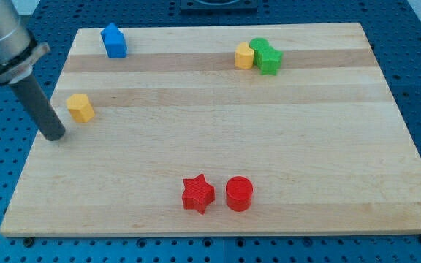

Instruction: Put the yellow hexagon vertically above the red star

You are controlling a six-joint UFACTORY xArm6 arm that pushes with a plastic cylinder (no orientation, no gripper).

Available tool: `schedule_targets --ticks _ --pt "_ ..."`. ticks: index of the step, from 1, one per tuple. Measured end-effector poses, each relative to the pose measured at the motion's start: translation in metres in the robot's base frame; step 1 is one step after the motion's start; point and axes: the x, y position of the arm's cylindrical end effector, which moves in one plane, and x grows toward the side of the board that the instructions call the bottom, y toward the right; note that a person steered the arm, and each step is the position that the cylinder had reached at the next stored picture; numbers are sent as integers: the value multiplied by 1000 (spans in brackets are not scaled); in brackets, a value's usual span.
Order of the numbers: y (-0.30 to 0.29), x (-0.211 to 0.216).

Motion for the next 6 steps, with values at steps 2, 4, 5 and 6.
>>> schedule_targets --ticks 2,4,5,6 --pt "15 -31" --pt "68 -61" --pt "97 -78" --pt "128 -92"
